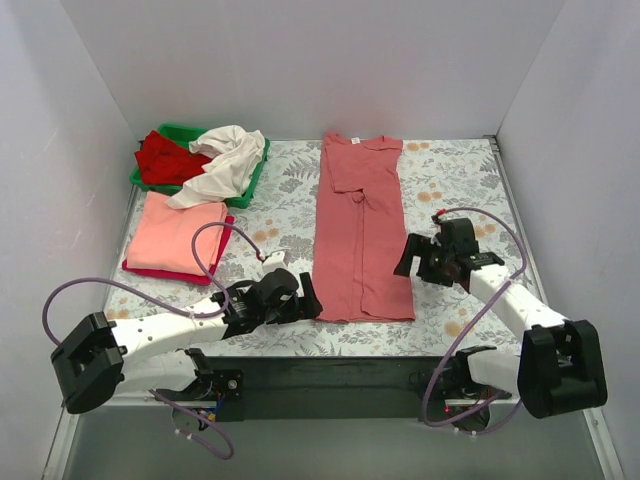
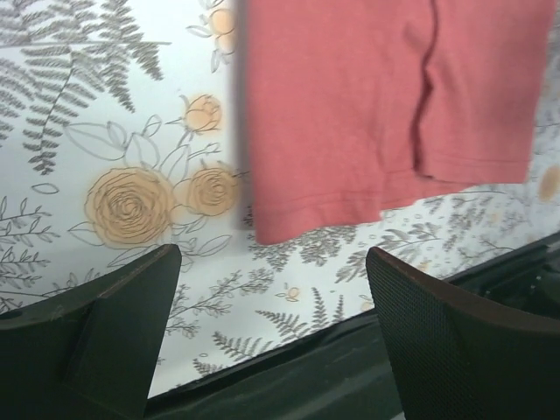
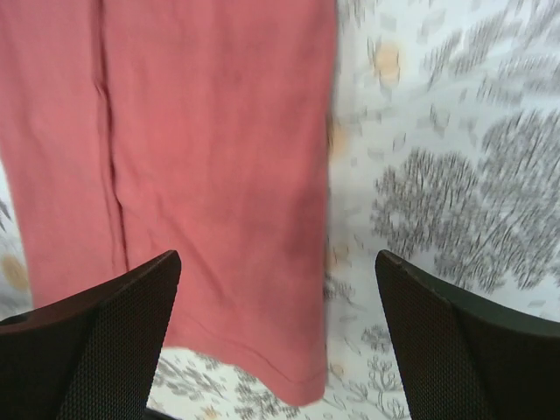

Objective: Fold and stack the t-shirts
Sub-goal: Fold the tshirt

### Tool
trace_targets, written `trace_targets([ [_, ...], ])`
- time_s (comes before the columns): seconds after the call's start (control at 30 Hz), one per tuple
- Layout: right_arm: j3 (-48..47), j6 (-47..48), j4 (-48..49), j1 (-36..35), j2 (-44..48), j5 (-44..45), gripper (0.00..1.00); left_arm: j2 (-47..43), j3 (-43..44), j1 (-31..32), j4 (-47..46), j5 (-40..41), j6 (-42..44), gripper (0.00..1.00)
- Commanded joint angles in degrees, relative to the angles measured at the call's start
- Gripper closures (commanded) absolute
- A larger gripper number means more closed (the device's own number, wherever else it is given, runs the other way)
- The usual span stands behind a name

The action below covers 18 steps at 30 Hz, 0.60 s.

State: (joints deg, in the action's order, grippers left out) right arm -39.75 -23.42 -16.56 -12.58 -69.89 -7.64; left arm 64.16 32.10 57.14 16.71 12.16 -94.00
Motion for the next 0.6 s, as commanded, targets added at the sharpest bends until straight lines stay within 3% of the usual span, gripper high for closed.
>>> trace_targets([
  [0.0,4.7,-2.5,1.7,-0.4,7.2,-5.1,0.02,0.6,-1.1,-0.5,-0.4,2.3,-2.7,0.15],
  [0.17,9.5,-1.8,-2.7,-0.6,13.0,-7.0,0.05,6.3,-0.3,-0.7,-2.6,1.5,-3.2,0.3],
  [0.3,11.8,-1.0,-6.6,-0.6,15.5,-7.0,0.08,9.1,-0.4,-0.7,-5.4,0.0,-3.5,0.48],
  [0.4,13.2,-0.8,-9.6,-0.7,16.6,-6.5,0.16,11.8,-0.4,-0.8,-6.8,-1.5,-3.6,0.55],
  [0.57,15.8,-0.3,-12.6,-0.9,17.2,-6.8,0.22,14.8,0.0,-0.8,-8.6,-3.8,-4.1,0.79],
])
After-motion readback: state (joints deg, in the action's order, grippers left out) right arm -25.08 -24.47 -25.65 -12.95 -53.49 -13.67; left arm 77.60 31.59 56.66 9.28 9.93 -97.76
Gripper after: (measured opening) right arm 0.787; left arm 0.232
